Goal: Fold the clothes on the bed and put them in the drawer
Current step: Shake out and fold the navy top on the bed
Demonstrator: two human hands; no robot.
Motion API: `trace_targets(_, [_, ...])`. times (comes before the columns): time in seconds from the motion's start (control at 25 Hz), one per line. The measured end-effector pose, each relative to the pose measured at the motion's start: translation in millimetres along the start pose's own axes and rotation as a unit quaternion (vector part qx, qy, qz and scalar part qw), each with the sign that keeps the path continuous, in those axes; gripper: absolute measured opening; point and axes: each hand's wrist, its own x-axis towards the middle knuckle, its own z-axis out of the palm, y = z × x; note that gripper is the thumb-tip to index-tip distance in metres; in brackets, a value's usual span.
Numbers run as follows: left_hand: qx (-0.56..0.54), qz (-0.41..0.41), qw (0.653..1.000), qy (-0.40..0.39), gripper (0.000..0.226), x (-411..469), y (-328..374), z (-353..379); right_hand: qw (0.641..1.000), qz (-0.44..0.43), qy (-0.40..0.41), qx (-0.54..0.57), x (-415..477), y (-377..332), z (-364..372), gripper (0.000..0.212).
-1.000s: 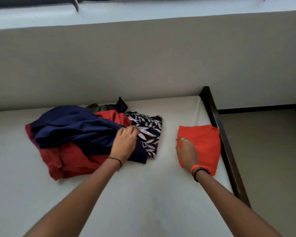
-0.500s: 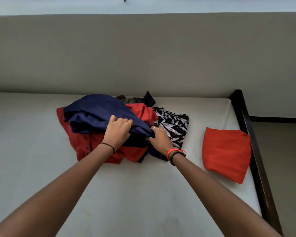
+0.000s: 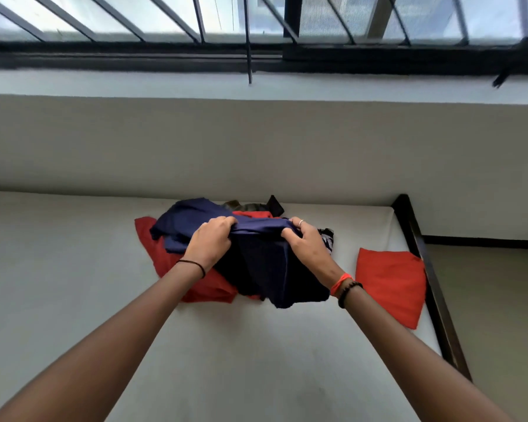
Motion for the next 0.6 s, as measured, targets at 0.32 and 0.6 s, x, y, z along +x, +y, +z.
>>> trace_targets(0.32, [-0.089, -0.017, 0.992, 0.090, 0.019, -51.4, 40.0, -158.4, 0.986, -0.023, 0.018, 0.165, -81.3, -165.4, -31.2, 0.009])
trace_targets(0.6, [-0.216, 0.058, 0.967, 0.126, 0.016, -101.2, 84.5, -269.5, 0.941, 0.029, 0.040, 0.336, -166.2, -314.4, -80.7, 0.028])
